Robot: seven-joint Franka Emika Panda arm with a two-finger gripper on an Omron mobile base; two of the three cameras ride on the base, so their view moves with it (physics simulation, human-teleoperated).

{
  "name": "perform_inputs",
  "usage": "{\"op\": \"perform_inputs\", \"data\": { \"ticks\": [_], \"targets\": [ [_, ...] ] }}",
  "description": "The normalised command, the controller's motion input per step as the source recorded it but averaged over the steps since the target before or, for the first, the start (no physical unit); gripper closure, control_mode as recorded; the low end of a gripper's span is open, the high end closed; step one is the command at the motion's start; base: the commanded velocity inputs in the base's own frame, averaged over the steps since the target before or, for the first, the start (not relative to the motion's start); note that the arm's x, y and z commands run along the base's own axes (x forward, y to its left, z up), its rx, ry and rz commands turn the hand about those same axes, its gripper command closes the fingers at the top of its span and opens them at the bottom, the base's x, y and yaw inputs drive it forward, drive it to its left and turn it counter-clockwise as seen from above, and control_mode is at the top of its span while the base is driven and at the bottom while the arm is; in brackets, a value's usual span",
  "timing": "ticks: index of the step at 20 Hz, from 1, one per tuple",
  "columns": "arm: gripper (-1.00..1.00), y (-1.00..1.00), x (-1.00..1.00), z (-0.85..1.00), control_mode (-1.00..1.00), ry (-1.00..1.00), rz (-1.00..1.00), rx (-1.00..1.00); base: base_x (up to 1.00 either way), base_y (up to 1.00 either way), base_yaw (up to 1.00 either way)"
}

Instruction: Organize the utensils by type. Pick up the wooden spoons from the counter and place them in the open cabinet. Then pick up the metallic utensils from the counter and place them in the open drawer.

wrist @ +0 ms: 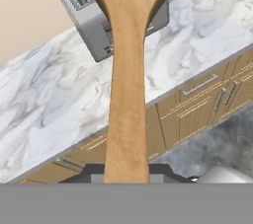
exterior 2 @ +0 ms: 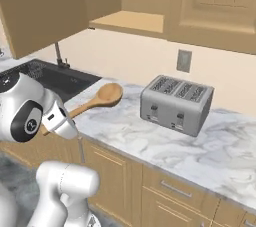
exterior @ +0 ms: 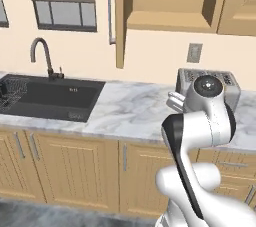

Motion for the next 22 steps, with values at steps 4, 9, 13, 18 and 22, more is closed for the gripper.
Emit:
{"op": "perform_inputs", "data": {
  "ticks": [4,9,13,18,22],
  "targets": [
    [1.0,0.0,0.0,0.0,1.0,0.0,0.0,0.0,0.4,0.0,-0.4],
    [1.0,0.0,0.0,0.0,1.0,0.0,0.0,0.0,0.37,0.1,-0.37],
    [1.0,0.0,0.0,0.0,1.0,0.0,0.0,0.0,0.31,0.34,-0.27],
    [1.0,0.0,0.0,0.0,1.0,0.0,0.0,0.0,0.25,0.42,-0.21],
    [1.0,0.0,0.0,0.0,1.0,0.0,0.0,0.0,0.32,0.45,-0.15]
  ]
}}
